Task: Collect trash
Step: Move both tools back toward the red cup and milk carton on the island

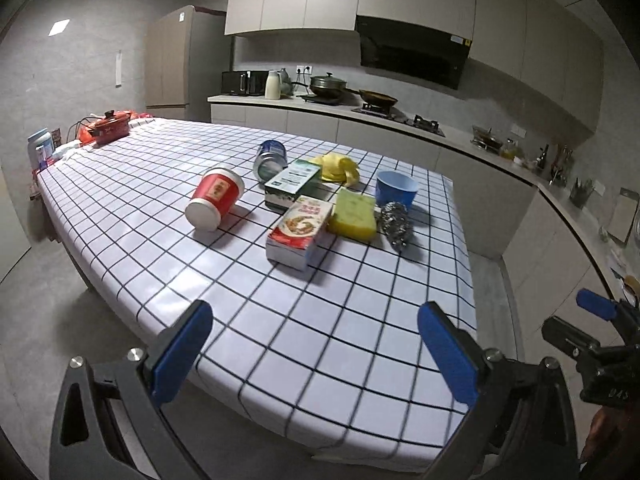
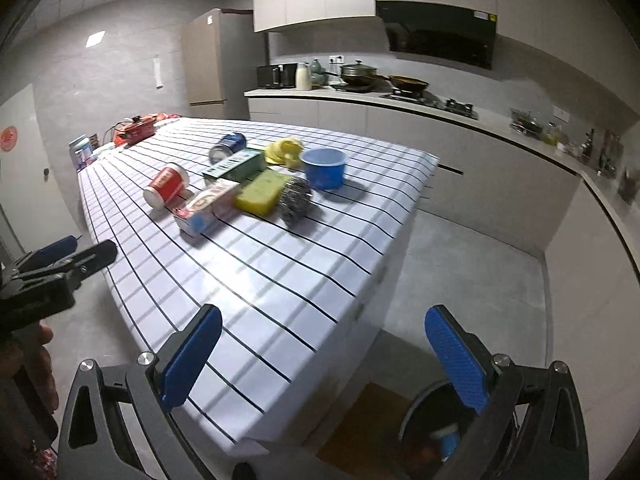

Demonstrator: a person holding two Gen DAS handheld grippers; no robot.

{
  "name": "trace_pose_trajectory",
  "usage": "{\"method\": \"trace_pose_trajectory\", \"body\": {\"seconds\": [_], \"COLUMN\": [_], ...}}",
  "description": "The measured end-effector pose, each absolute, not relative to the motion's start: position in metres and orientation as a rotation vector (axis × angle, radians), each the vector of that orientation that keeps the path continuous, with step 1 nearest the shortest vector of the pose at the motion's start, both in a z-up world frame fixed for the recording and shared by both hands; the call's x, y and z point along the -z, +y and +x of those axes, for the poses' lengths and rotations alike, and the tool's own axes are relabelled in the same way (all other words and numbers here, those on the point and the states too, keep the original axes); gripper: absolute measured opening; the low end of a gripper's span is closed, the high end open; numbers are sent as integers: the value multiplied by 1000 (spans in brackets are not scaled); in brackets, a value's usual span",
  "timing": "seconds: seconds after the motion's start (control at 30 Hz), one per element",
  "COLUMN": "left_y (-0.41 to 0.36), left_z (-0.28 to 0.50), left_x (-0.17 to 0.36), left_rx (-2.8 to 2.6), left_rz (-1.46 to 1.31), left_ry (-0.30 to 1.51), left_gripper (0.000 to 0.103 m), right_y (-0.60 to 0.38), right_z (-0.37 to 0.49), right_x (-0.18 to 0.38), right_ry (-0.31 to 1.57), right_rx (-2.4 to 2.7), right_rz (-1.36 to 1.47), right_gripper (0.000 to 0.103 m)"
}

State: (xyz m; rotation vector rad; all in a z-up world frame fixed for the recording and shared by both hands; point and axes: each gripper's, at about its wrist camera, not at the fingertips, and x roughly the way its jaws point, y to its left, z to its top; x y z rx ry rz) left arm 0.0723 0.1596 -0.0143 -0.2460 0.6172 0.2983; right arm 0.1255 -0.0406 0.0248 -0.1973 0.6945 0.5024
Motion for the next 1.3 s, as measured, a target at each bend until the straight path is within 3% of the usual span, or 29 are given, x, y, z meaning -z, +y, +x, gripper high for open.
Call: {"method": "trace_pose_trajectory", "body": {"seconds": [0.13,0.57,0.77,1.3], "left_y": [174,206,220,240], "left_z": [82,123,153,215], "left_x": [20,34,49,76], "left_rx": [-305,-288,-247,-230], "left_rz": [-246,-252,-268,-231], "left_ry": [619,659,709,799], "left_gripper": [97,97,86,85], "right_y": [-20,21,35,78], "right_z": [137,181,213,280], "right_x": [-23,-10,8,35], "right_ry": [703,733,778,829], "right_rx": [-532,-548,-547,-556], "right_rz": [-197,-196,-188,-205], "right_gripper": [90,83,73,69]}}
